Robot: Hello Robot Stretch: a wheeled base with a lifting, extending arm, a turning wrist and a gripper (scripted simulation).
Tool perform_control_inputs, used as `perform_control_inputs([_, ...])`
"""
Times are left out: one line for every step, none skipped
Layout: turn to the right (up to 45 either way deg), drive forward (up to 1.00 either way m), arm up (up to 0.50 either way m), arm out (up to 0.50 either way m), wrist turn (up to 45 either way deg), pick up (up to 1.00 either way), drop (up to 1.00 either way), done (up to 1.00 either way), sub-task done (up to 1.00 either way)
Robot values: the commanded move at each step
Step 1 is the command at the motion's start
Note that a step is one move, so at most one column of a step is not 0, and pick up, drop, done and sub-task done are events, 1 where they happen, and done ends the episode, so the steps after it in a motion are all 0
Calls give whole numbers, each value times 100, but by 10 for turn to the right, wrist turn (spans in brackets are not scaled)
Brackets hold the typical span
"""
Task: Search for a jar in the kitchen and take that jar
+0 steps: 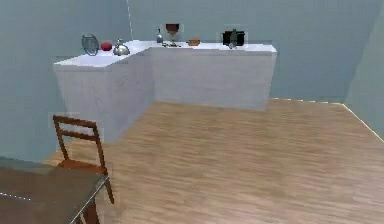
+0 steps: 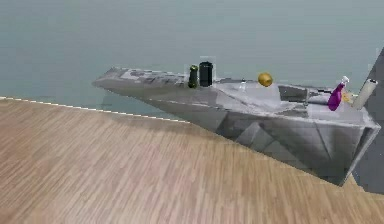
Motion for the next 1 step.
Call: perform_control_inputs([0,85,0,0,0,0,0,0,0])
